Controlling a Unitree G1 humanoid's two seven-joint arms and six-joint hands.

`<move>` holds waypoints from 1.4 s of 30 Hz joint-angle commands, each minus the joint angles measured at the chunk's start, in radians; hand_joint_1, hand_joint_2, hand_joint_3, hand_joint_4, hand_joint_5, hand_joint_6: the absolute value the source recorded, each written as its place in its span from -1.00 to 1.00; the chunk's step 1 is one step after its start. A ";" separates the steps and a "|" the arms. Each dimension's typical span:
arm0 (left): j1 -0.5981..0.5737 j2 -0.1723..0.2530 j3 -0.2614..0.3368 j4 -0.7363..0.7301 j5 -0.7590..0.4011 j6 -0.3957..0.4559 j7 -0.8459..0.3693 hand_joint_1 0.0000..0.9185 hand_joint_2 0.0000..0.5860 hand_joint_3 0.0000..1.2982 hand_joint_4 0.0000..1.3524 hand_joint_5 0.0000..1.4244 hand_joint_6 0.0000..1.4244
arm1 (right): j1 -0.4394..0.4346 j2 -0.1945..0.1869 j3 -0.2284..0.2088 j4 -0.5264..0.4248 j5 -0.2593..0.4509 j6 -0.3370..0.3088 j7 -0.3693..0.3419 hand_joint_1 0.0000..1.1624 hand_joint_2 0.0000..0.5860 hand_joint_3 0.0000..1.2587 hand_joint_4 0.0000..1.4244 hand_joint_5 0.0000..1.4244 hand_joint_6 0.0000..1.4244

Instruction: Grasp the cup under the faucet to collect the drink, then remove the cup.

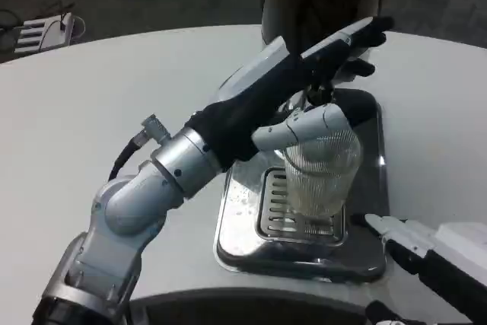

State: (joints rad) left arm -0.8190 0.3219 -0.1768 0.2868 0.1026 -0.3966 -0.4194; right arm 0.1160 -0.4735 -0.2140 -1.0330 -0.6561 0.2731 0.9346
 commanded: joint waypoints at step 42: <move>0.047 0.052 -0.043 -0.055 0.178 -0.016 0.068 -1.00 -0.72 -1.00 -1.00 -1.00 -1.00 | -0.326 0.142 0.136 0.837 0.449 -0.278 -0.685 0.32 -0.28 -1.00 -1.00 -1.00 -0.98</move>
State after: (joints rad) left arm -0.7923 0.3567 -0.2100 0.2264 0.2689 -0.4336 -0.3182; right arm -0.1929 -0.3303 -0.0889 -0.2303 -0.2065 0.0179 0.2728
